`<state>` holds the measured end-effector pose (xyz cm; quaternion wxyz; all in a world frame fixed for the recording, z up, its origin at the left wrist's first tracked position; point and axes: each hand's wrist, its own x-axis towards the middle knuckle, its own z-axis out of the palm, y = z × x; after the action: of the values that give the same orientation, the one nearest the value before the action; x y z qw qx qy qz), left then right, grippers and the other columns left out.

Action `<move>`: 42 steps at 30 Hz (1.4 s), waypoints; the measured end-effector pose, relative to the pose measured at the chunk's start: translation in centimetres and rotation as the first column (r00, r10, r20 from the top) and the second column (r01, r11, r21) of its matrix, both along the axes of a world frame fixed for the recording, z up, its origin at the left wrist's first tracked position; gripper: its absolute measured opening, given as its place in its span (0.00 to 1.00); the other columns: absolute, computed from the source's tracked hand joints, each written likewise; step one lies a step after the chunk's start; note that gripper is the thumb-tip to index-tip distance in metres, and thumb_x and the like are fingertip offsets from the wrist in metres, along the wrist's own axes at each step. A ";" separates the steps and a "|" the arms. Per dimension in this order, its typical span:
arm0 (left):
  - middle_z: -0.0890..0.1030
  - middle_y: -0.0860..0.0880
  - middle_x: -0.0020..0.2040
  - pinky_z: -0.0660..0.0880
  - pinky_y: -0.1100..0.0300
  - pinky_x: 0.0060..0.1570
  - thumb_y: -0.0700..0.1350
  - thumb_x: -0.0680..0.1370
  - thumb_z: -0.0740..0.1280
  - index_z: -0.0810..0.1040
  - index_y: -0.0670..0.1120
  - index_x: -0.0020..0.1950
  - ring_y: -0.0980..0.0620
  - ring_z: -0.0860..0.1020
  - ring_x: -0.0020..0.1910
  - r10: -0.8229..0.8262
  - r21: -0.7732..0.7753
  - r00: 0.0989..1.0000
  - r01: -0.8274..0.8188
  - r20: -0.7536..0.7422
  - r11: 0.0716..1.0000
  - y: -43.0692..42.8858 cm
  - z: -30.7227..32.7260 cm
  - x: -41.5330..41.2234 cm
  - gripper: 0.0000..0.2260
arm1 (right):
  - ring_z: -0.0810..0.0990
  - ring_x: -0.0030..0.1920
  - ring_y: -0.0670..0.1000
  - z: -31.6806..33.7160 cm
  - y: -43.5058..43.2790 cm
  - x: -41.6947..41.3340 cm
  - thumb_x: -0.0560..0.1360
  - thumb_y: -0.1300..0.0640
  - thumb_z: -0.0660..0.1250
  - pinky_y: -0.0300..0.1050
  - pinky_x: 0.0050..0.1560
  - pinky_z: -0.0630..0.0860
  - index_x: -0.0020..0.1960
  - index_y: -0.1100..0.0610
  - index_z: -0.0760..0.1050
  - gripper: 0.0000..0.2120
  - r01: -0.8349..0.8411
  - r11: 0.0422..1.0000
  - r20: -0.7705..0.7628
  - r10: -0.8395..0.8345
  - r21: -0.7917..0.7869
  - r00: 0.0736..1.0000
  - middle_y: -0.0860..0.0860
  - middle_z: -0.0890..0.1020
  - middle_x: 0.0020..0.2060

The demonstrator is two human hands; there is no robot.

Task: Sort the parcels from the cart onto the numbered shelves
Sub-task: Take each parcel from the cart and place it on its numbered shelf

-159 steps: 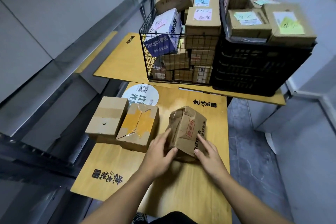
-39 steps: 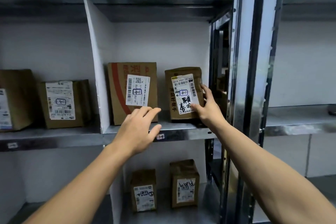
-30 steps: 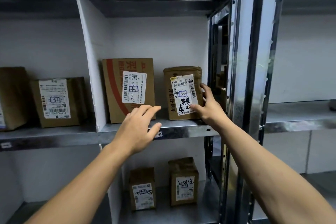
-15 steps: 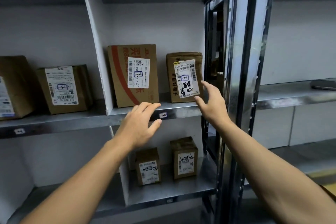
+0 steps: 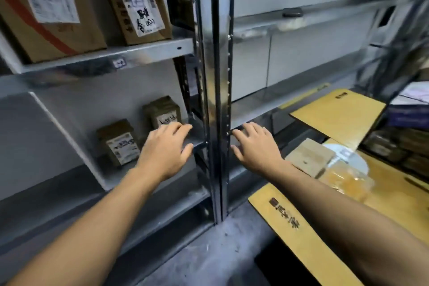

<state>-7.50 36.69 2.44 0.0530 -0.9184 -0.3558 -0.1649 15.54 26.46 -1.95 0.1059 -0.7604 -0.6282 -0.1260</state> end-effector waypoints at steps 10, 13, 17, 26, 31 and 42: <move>0.71 0.51 0.67 0.66 0.50 0.63 0.55 0.80 0.60 0.66 0.52 0.73 0.46 0.69 0.65 -0.314 -0.260 0.947 0.287 -0.070 0.922 -8.2 -8.0 12.2 0.22 | 0.64 0.72 0.57 -8.7 -15.8 6.8 0.81 0.39 0.56 0.57 0.72 0.64 0.71 0.48 0.67 0.22 0.382 0.874 -0.146 -0.438 -0.300 0.887 0.53 0.70 0.70; 0.70 0.52 0.68 0.66 0.51 0.63 0.56 0.80 0.59 0.64 0.53 0.74 0.48 0.68 0.65 -0.397 -0.304 0.912 0.352 -0.100 0.885 -10.2 -9.6 16.6 0.23 | 0.65 0.72 0.57 -9.7 -18.7 9.7 0.80 0.40 0.58 0.56 0.71 0.63 0.71 0.48 0.67 0.22 0.456 0.831 -0.207 -0.530 -0.319 0.822 0.52 0.70 0.71; 0.69 0.52 0.69 0.65 0.52 0.63 0.57 0.80 0.58 0.64 0.54 0.74 0.48 0.68 0.66 -0.456 -0.340 0.881 0.393 -0.128 0.854 -12.3 -11.0 21.8 0.23 | 0.65 0.73 0.57 -11.5 -20.5 13.9 0.80 0.40 0.60 0.55 0.70 0.66 0.72 0.48 0.67 0.23 0.520 0.772 -0.306 -0.627 -0.367 0.716 0.53 0.69 0.72; 0.70 0.52 0.69 0.66 0.52 0.63 0.57 0.80 0.57 0.63 0.55 0.73 0.50 0.68 0.65 -0.437 -0.401 0.887 0.348 -0.152 0.847 -14.0 -14.4 29.3 0.22 | 0.50 0.79 0.56 -16.8 -19.8 20.3 0.78 0.38 0.62 0.60 0.71 0.64 0.75 0.44 0.61 0.28 0.464 0.784 -0.425 -0.616 -0.411 0.664 0.51 0.55 0.79; 0.70 0.52 0.68 0.67 0.52 0.64 0.57 0.80 0.58 0.64 0.55 0.74 0.50 0.68 0.66 -0.427 -0.456 0.893 0.322 -0.145 0.830 -15.4 -16.7 30.5 0.22 | 0.44 0.80 0.55 -19.2 -21.4 20.7 0.79 0.40 0.63 0.59 0.71 0.64 0.78 0.40 0.53 0.32 0.418 0.801 -0.402 -0.584 -0.429 0.705 0.49 0.50 0.81; 0.64 0.50 0.72 0.64 0.55 0.68 0.57 0.80 0.60 0.61 0.56 0.76 0.50 0.64 0.70 -0.396 -0.723 0.918 0.290 0.025 0.627 -19.6 -21.2 29.6 0.24 | 0.39 0.80 0.47 -20.1 -29.5 14.8 0.79 0.38 0.62 0.49 0.77 0.50 0.77 0.42 0.63 0.28 0.343 0.909 -0.627 -0.412 -0.235 0.661 0.42 0.49 0.80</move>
<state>22.14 17.12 -18.80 -0.3154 -0.9256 -0.2049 0.0423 30.35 -2.99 -22.05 0.2571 -0.8722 -0.3824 0.1642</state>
